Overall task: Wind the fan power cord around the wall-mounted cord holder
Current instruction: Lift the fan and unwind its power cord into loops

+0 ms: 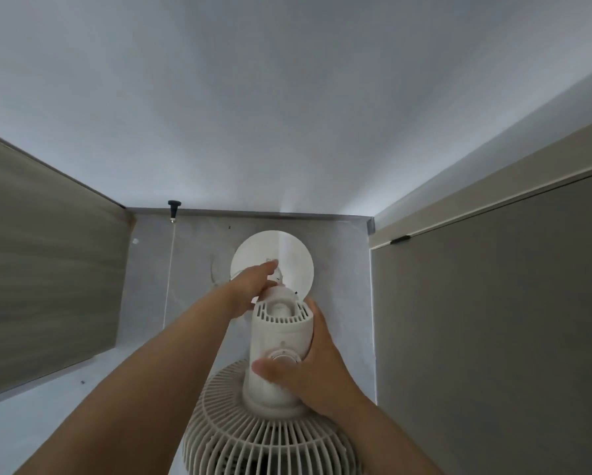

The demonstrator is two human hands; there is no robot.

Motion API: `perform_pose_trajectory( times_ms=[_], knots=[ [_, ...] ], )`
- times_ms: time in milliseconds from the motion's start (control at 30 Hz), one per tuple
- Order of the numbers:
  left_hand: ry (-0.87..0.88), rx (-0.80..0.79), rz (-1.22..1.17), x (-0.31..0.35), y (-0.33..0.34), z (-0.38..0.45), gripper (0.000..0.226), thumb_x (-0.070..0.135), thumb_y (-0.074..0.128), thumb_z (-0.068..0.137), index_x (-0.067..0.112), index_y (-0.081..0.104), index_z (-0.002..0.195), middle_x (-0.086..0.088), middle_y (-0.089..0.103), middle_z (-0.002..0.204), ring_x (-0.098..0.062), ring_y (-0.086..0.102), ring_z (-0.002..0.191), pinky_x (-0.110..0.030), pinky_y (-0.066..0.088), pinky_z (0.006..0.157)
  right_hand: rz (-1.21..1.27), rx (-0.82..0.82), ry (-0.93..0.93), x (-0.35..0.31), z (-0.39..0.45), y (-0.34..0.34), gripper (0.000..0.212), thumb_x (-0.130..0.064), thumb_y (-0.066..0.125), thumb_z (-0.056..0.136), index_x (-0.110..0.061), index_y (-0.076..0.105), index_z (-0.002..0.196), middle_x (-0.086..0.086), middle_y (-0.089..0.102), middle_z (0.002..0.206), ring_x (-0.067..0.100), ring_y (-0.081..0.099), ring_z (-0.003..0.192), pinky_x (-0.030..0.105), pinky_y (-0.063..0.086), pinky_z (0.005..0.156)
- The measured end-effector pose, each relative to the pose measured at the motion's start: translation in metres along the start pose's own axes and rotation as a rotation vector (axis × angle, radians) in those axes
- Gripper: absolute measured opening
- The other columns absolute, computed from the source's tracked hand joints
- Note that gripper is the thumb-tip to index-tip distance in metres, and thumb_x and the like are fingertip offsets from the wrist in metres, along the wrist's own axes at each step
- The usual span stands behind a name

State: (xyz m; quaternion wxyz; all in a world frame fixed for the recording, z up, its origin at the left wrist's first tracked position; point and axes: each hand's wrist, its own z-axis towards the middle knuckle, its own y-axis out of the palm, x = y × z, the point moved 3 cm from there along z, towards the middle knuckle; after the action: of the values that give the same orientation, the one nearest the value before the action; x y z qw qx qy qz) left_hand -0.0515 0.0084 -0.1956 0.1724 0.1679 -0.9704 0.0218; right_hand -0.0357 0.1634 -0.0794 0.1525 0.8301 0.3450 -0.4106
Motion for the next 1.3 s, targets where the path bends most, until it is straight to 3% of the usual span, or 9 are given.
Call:
perform_pose_trajectory(
  times_ms=[133, 333, 400, 500, 567, 733, 900, 1167, 1300],
  knots=[
    [0.039, 0.003, 0.326, 0.008, 0.012, 0.021, 0.032, 0.034, 0.057, 0.093, 0.004, 0.064, 0.103, -0.013, 0.067, 0.099, -0.025, 0.064, 0.083, -0.033, 0.053, 0.077, 0.032, -0.012, -0.048, -0.001, 0.003, 0.0, 0.083, -0.016, 0.087, 0.061, -0.028, 0.044, 0.13, -0.006, 0.064, 0.121, 0.016, 0.062, 0.113, 0.04, 0.055, 0.091],
    [0.119, 0.224, 0.007, 0.022, 0.012, 0.035, 0.015, 0.017, 0.074, 0.08, 0.005, 0.065, 0.077, -0.008, 0.068, 0.081, -0.016, 0.06, 0.066, -0.023, 0.045, 0.055, -0.03, -0.004, 0.028, 0.006, 0.015, -0.008, 0.095, -0.04, 0.089, 0.05, -0.038, 0.039, 0.131, -0.008, 0.061, 0.12, 0.013, 0.063, 0.108, 0.039, 0.058, 0.086],
    [0.111, 0.211, -0.228, 0.026, 0.014, 0.034, 0.01, 0.015, 0.069, 0.086, 0.007, 0.063, 0.082, -0.006, 0.07, 0.082, -0.013, 0.064, 0.071, -0.027, 0.05, 0.064, -0.063, -0.014, 0.057, 0.004, 0.018, -0.015, 0.098, -0.046, 0.089, 0.049, -0.042, 0.036, 0.131, -0.01, 0.058, 0.121, 0.009, 0.062, 0.108, 0.034, 0.058, 0.086],
    [0.203, 0.18, -0.414, 0.04, 0.013, 0.025, 0.012, 0.019, 0.059, 0.093, 0.009, 0.064, 0.088, -0.004, 0.069, 0.074, -0.015, 0.066, 0.076, -0.035, 0.052, 0.085, -0.075, -0.049, 0.057, -0.01, 0.026, -0.026, 0.064, -0.028, 0.088, 0.061, -0.046, 0.044, 0.105, -0.017, 0.063, 0.103, 0.001, 0.066, 0.093, 0.02, 0.057, 0.073],
    [0.326, 0.159, -0.408, 0.051, 0.009, 0.014, 0.017, 0.024, 0.052, 0.098, 0.011, 0.062, 0.093, -0.005, 0.069, 0.075, -0.02, 0.068, 0.083, -0.037, 0.052, 0.091, -0.076, -0.072, 0.05, -0.019, 0.033, -0.029, 0.06, -0.027, 0.088, 0.063, -0.041, 0.046, 0.104, -0.01, 0.064, 0.103, 0.007, 0.067, 0.092, 0.028, 0.06, 0.075],
    [0.538, 0.152, -0.338, 0.075, 0.001, -0.024, 0.024, 0.033, 0.044, 0.101, 0.013, 0.053, 0.11, -0.009, 0.073, 0.087, -0.02, 0.071, 0.089, -0.033, 0.053, 0.089, -0.026, -0.037, 0.087, -0.03, 0.047, -0.032, 0.062, -0.024, 0.086, 0.066, -0.031, 0.046, 0.113, -0.003, 0.063, 0.109, 0.012, 0.067, 0.095, 0.029, 0.059, 0.079],
    [0.712, 0.093, -0.277, 0.083, 0.001, -0.071, 0.03, 0.033, 0.036, 0.104, 0.011, 0.052, 0.117, -0.011, 0.074, 0.095, -0.024, 0.069, 0.1, -0.039, 0.049, 0.1, 0.016, 0.044, 0.185, -0.026, 0.061, -0.032, 0.114, -0.049, 0.089, 0.047, -0.022, 0.03, 0.14, 0.0, 0.06, 0.122, 0.015, 0.065, 0.104, 0.039, 0.058, 0.087],
    [1.024, 0.045, -0.309, 0.12, -0.003, -0.165, 0.031, 0.021, 0.027, 0.106, 0.01, 0.055, 0.108, -0.006, 0.074, 0.085, -0.019, 0.072, 0.088, -0.027, 0.054, 0.083, 0.093, 0.065, 0.184, -0.037, 0.071, -0.04, 0.084, -0.042, 0.089, 0.05, -0.025, 0.048, 0.121, 0.003, 0.067, 0.115, 0.02, 0.067, 0.103, 0.043, 0.057, 0.088],
    [1.073, 0.079, -0.208, 0.116, -0.002, -0.193, 0.031, 0.024, 0.031, 0.104, 0.014, 0.059, 0.096, 0.002, 0.071, 0.073, -0.022, 0.068, 0.081, -0.043, 0.054, 0.089, 0.092, 0.042, 0.215, -0.041, 0.062, -0.038, 0.09, -0.054, 0.086, 0.057, -0.019, 0.045, 0.129, 0.005, 0.063, 0.126, 0.019, 0.064, 0.109, 0.04, 0.055, 0.09]
  ],
)
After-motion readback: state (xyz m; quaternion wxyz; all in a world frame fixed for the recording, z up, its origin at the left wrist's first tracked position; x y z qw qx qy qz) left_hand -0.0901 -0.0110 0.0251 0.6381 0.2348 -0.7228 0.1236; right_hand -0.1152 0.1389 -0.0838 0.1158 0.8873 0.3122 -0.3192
